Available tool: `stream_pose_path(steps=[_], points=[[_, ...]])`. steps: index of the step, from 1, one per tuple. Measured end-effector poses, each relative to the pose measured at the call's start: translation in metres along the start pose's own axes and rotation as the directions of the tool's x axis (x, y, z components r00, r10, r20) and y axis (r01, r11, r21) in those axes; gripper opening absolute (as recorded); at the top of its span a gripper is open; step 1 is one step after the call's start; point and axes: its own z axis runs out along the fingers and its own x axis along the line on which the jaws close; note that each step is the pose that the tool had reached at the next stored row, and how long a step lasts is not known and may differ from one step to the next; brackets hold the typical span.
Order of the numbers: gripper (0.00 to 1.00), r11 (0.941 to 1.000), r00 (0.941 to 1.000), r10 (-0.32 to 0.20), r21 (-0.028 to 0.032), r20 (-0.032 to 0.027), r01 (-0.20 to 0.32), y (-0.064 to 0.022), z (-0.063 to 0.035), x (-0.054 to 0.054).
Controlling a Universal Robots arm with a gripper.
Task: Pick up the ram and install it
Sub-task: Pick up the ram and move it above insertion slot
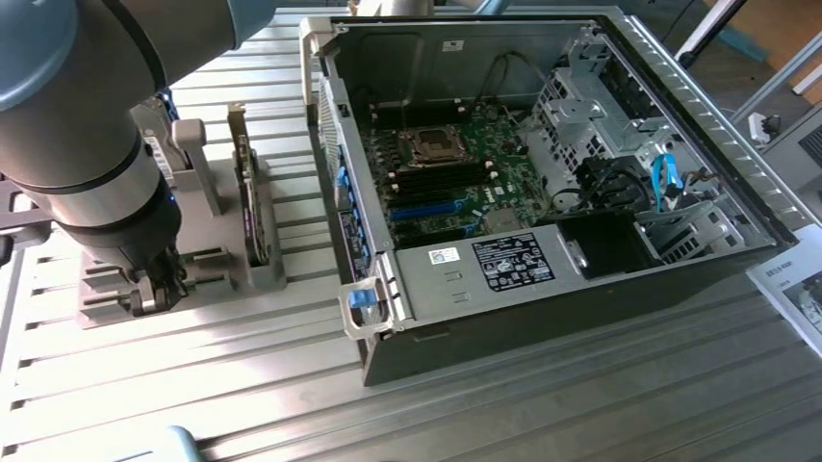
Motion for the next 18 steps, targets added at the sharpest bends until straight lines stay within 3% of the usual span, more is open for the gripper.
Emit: stream_pose_path(steps=[5, 11, 15, 18], points=[[0.26, 1.0000, 1.0000, 0.000, 0.0003, 0.0002, 0.000, 0.0069, 0.0013, -0.0004], [0.26, 1.0000, 1.0000, 0.000, 0.0002, 0.0002, 0.000, 0.0071, 0.0013, -0.0004], [0.12, 1.0000, 1.0000, 0.000, 0.0003, 0.0002, 0.000, 0.0071, 0.0013, -0.0004], [0.12, 1.0000, 1.0000, 0.000, 0.0003, 0.0002, 0.000, 0.0070, 0.0013, -0.0004]])
